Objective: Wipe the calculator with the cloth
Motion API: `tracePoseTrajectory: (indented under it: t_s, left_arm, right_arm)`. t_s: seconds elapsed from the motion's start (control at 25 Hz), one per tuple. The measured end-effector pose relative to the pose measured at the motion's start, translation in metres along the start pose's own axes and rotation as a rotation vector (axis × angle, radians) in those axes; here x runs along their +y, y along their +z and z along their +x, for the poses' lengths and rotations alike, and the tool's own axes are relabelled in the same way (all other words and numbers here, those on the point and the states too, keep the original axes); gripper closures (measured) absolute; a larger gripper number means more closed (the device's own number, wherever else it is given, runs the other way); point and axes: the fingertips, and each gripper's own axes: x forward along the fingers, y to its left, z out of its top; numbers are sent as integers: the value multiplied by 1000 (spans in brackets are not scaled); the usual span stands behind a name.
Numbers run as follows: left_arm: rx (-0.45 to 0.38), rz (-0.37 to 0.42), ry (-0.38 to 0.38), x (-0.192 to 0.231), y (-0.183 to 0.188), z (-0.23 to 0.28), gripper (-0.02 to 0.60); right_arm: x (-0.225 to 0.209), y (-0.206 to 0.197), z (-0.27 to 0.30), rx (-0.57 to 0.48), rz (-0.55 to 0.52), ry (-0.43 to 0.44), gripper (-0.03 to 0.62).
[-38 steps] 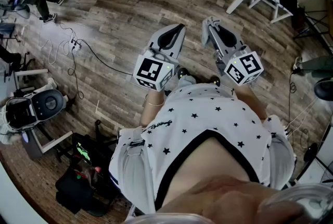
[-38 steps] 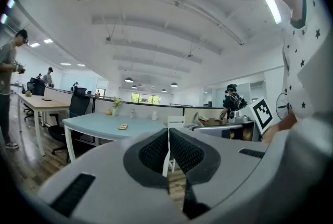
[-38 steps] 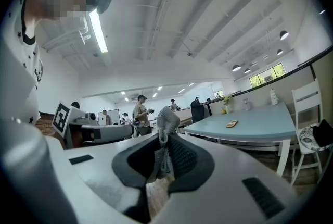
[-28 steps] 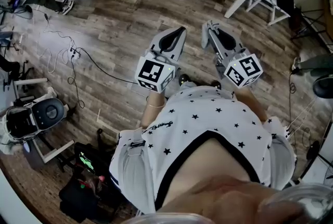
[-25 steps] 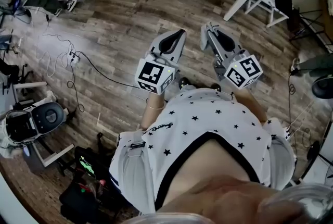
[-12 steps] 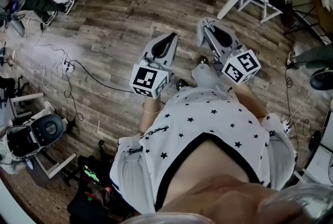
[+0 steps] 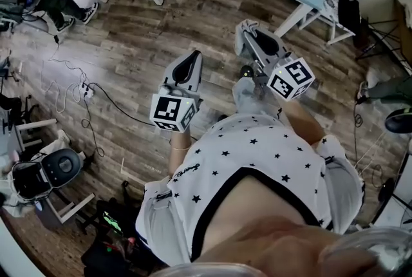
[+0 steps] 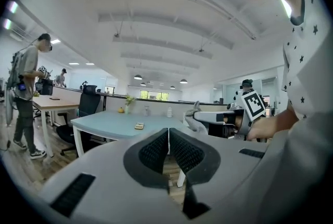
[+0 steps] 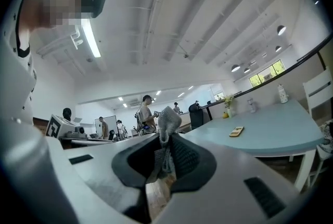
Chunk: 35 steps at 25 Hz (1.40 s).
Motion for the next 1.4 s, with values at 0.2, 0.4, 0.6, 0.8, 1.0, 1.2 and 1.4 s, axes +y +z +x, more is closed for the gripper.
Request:
tracePoseTrajectory:
  t_s: [0.2,0.4,0.6,0.8,1.0,1.2,1.4]
  left_arm:
    - [5,12,2,17,8,49,551]
    - [7,-8,-1,31,14,101,551]
    - [8,-15,13,39,22,126,551]
    - [24,-15,35,50,33,169,551]
    - [24,-11,41,53,41,200,551]
    - [22,0,28,54,48,224,551]
    - [24,-6,-1,54,48,242,551]
  right_arm:
    - [-47,2,30,8,29,2,553]
    - [-96,6,55,29,49,3,553]
    - [-126,10,70,47,70,14,553]
    - [-161,21,90,43,88,44,553]
    - [-186,33,98,23,93,52,553]
    - [-207,39,100,20,90,42,554]
    - [-224,37,98,40,87,16,553]
